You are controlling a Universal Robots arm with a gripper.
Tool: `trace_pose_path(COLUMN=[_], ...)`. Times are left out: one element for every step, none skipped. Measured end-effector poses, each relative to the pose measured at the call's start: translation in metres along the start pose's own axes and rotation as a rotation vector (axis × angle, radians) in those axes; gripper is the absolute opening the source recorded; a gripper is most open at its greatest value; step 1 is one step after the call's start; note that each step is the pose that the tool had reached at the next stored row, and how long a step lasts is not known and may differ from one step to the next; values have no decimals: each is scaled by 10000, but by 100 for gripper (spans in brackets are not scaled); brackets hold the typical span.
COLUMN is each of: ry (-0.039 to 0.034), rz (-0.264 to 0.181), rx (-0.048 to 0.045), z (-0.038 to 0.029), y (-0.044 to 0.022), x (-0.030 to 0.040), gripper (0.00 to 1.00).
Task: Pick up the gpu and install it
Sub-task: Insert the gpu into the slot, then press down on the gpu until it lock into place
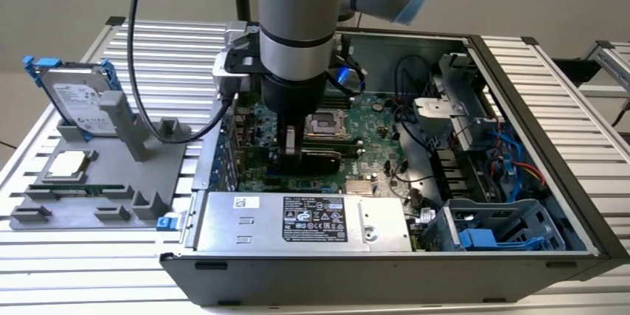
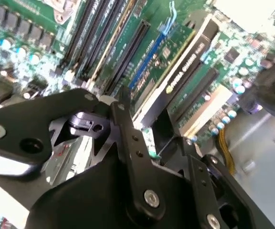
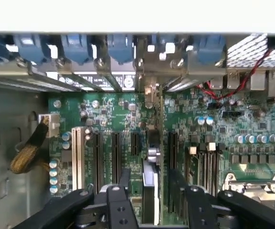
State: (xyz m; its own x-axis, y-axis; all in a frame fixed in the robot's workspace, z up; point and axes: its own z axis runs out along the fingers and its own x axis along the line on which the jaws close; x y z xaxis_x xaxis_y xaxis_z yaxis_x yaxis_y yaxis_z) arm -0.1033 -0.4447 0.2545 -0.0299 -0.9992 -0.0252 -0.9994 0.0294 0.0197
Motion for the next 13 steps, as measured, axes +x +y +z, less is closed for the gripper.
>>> trace_pose_path(ry=[3, 1, 2, 1, 3, 1, 3, 1, 1, 1, 0, 1, 1], rz=[0, 0, 0, 0, -1, -1, -1, -1, -1, -1, -2, -2, -2], rx=[-1, 0, -1, -1, -1, 0, -1, 0, 0, 0, 1, 0, 0], z=[-47, -93, -135, -184, -229, -274, -311, -350, -353, -353, -352, -353, -353], y=[1, 2, 3, 4, 5, 5, 6, 7, 6, 6, 6, 6, 6], x=[-1, -2, -3, -5, -6, -7, -8, -9, -9, -9, -9, -9, -9], gripper=[100, 100, 100, 100, 100, 100, 100, 100, 100, 0, 0, 0, 0])
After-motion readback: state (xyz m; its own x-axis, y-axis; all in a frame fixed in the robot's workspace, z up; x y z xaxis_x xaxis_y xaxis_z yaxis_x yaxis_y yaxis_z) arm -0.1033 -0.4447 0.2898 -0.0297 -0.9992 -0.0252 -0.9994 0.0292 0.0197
